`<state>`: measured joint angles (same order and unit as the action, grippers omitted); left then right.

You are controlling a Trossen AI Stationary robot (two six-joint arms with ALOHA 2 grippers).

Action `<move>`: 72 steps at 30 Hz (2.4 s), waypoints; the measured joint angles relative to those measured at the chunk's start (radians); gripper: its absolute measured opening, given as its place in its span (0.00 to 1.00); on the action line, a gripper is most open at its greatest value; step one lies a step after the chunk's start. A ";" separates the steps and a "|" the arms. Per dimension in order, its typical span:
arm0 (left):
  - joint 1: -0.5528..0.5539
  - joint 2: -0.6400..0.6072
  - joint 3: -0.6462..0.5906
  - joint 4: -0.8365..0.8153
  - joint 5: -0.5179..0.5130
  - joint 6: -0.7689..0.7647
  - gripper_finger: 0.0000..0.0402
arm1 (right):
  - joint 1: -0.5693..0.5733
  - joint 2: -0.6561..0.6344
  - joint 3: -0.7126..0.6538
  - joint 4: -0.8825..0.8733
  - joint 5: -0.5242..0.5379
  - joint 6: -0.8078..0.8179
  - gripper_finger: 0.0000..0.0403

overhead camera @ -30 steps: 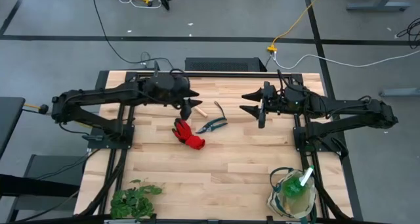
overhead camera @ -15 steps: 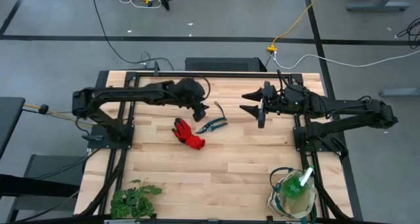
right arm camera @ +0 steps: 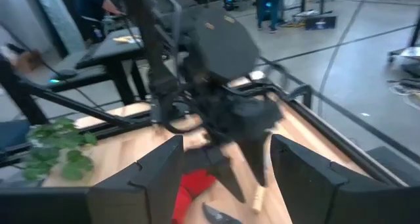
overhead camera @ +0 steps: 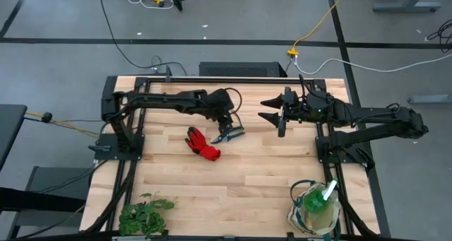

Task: Pick & Place Garden tools in Gardening bag
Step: Put the shear scissors into the gardening bag

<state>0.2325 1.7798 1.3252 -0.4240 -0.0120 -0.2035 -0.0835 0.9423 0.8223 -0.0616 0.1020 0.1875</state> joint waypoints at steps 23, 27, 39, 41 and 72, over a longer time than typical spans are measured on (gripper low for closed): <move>-0.008 0.260 0.186 -0.170 -0.009 -0.027 0.51 | -0.008 -0.110 0.000 -0.066 -0.037 0.014 0.57; -0.023 0.272 0.187 -0.158 -0.002 -0.028 0.51 | -0.008 -0.127 0.000 -0.074 -0.020 0.016 0.57; -0.046 0.334 0.186 -0.123 -0.021 -0.028 0.51 | -0.008 -0.131 0.000 -0.085 -0.005 0.015 0.57; -0.046 0.345 0.187 -0.115 -0.022 -0.033 0.51 | -0.008 -0.131 0.000 -0.088 -0.005 0.015 0.57; -0.047 0.369 0.186 -0.119 -0.002 -0.078 0.23 | -0.007 -0.131 0.000 -0.105 -0.005 0.037 0.57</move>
<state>0.1860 2.1487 1.5116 -0.5426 -0.0137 -0.2818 -0.0906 0.8116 0.8219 -0.1661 0.0965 0.2245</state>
